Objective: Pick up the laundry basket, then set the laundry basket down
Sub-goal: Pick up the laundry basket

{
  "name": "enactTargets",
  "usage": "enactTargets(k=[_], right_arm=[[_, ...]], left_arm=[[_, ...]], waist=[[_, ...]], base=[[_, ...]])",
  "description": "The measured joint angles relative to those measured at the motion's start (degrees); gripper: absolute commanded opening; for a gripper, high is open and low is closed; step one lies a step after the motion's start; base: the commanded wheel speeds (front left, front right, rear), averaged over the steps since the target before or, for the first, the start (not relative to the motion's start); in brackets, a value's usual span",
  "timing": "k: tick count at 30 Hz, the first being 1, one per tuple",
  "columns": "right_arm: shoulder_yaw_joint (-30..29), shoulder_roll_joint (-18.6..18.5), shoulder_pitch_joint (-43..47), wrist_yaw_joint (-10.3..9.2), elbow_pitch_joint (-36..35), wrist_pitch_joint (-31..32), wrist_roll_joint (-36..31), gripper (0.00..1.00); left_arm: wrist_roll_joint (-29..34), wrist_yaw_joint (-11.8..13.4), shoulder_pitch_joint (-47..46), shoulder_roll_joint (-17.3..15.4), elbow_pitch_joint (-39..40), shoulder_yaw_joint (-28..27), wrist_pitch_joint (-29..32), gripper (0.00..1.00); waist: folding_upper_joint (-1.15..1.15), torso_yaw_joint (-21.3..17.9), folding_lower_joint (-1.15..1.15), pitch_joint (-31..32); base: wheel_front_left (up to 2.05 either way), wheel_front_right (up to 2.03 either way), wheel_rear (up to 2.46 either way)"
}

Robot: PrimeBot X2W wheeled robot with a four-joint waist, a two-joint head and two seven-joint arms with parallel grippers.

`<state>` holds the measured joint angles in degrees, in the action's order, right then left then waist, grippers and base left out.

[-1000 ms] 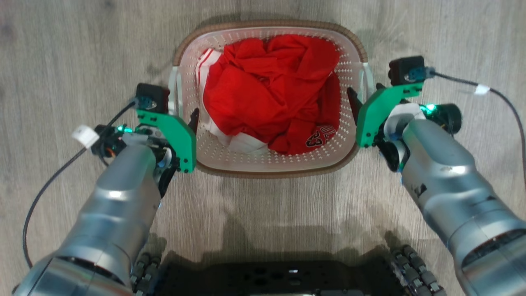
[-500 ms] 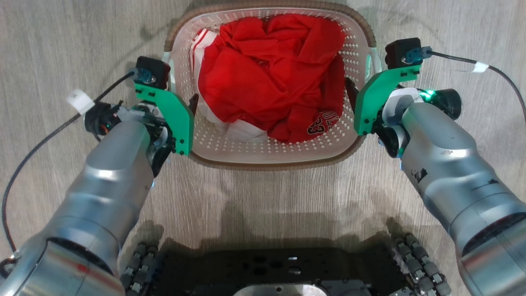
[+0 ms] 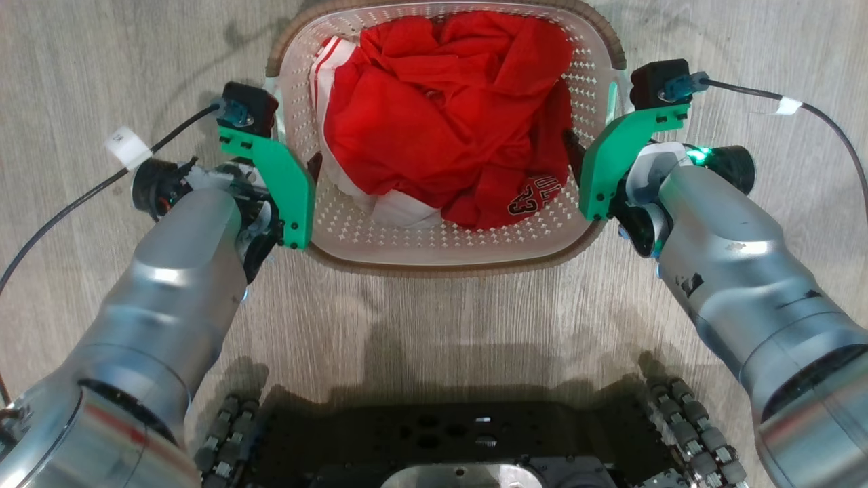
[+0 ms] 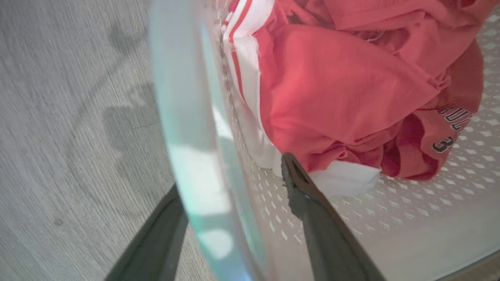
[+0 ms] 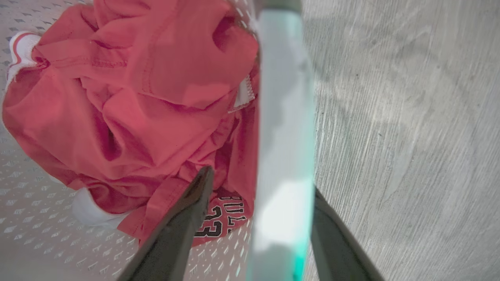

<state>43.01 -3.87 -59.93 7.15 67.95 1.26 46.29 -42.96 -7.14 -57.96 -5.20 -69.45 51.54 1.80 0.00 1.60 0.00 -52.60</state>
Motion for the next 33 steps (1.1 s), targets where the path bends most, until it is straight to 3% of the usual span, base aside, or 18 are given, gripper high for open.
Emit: enactTargets(k=[19,20,21,22,33], right_arm=[[5.2,0.0,-1.17,0.0,1.36,-1.2,4.57,1.0],[5.41,0.0,-1.19,0.0,1.37,-1.2,4.79,0.48],[5.52,0.0,-1.23,0.0,1.38,-1.29,4.9,0.08],[5.63,0.0,-1.33,0.0,1.4,-1.57,5.19,0.0],[7.03,-0.09,-2.44,-0.02,2.85,-1.96,7.49,0.0]], left_arm=[[-3.59,0.0,-1.34,0.14,-2.56,3.71,-0.44,0.98],[-4.05,0.0,-1.36,0.14,-2.61,3.81,-0.43,0.4],[-4.47,0.0,-1.36,0.16,-2.59,4.08,-0.34,0.0],[-4.68,-0.01,-1.37,0.18,-2.55,4.46,-0.15,0.0],[-7.75,-0.4,-1.71,0.45,-2.19,6.82,0.96,0.0]], waist=[[0.0,0.12,0.0,-0.55],[0.0,0.15,0.0,-0.57],[0.0,0.17,0.0,-0.58],[0.0,0.19,0.0,-0.58],[0.0,0.54,0.01,-0.5]], base=[[0.0,0.0,0.0],[0.0,0.0,0.0],[0.0,0.0,0.0],[0.0,0.0,0.0],[0.0,0.0,0.0]])
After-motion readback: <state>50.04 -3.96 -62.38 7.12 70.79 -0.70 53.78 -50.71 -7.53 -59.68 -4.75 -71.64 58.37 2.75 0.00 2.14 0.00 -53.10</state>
